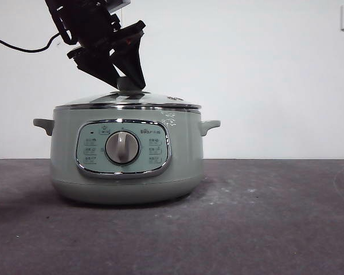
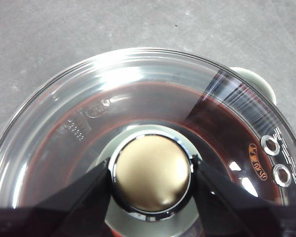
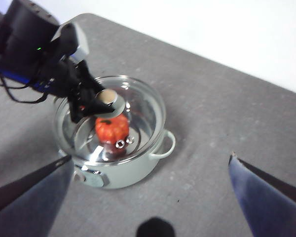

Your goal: Pick up the pumpkin,open the lid,put the pumpkin in the pot,close the lid

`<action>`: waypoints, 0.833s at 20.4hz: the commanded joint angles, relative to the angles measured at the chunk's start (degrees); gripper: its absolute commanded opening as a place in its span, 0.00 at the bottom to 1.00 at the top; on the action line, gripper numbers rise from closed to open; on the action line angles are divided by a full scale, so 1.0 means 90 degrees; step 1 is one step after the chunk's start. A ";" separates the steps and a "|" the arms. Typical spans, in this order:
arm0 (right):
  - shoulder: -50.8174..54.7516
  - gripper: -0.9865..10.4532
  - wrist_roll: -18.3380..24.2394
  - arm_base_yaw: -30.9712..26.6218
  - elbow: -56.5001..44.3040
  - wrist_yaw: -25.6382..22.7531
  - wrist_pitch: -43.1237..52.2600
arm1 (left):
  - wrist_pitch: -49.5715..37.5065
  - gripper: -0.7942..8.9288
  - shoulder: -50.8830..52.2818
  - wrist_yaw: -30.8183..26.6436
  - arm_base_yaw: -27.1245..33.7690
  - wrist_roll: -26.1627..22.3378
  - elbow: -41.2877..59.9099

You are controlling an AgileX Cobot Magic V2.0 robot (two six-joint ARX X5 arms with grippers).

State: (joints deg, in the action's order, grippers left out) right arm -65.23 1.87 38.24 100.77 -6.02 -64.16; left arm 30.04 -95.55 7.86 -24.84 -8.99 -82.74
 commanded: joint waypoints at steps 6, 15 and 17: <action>0.0000 0.63 -0.0097 0.0010 0.0000 0.0015 -0.0384 | 0.0474 0.61 -0.0061 -0.0202 0.0017 -0.0291 0.0104; -0.0002 0.63 -0.0163 0.0010 0.0000 0.0265 -0.0811 | 0.0821 0.61 0.0855 -0.0197 0.0017 -0.0291 0.0104; -0.0012 0.63 -0.0223 0.0010 0.0000 0.0814 -0.0984 | 0.1195 0.61 0.1309 -0.0177 0.0017 -0.0291 0.0104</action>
State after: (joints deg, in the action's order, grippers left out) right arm -65.25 0.69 38.24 100.77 0.93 -73.32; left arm 41.08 -83.59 6.20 -24.80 -10.96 -82.15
